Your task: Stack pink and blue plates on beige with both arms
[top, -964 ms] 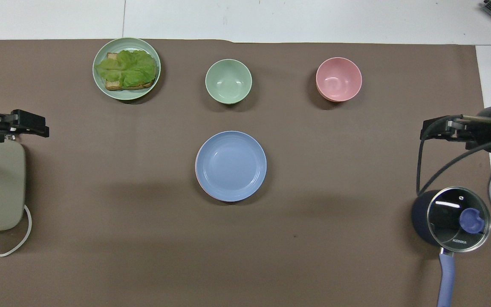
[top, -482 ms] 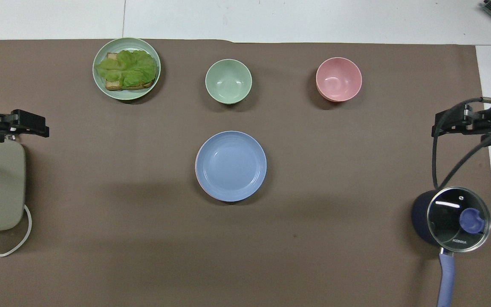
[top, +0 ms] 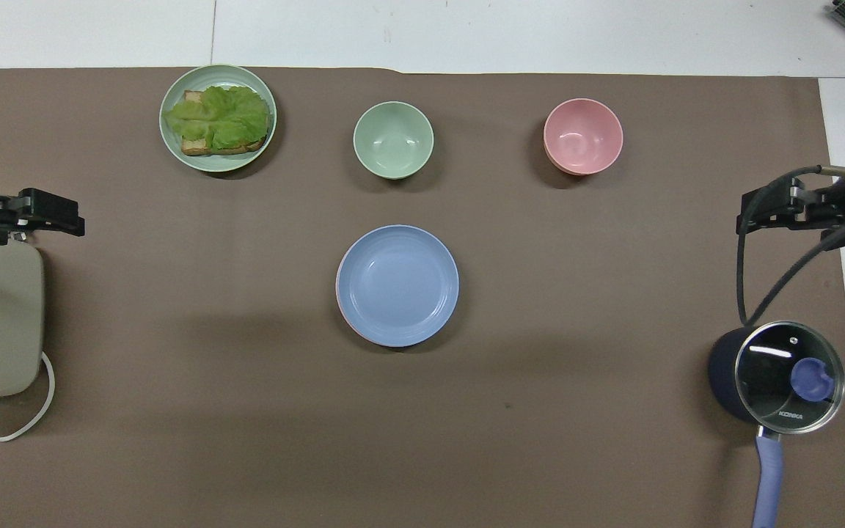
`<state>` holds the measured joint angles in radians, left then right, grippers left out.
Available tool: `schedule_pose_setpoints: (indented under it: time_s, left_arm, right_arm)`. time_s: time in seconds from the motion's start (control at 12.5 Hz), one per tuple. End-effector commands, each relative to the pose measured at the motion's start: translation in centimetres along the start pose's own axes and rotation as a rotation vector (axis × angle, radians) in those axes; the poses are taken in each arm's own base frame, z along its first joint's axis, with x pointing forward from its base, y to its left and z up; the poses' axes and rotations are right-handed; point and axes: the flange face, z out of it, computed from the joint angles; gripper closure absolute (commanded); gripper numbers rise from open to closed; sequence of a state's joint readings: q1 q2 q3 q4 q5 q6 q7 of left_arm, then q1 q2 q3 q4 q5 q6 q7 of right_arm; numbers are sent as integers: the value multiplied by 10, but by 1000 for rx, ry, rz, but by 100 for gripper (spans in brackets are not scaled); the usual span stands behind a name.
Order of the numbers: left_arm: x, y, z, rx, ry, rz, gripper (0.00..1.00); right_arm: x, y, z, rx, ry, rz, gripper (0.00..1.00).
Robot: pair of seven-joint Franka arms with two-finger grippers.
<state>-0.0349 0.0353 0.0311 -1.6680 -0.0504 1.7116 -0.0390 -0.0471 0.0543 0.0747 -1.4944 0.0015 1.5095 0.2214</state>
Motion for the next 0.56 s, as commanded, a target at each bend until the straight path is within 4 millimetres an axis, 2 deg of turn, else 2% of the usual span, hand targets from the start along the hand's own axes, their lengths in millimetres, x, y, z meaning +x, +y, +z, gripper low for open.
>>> schedule_pose_setpoints:
  time_s: [0.0,0.48]
  left_arm:
    - [-3,-2,-8,21,0,2,0]
    - [-4,-2,-8,21,-1,3,0]
  right_arm:
    - [-7,2,0,-17,1,-9,0]
    - [-6,1,-1,-14,13,-10,0]
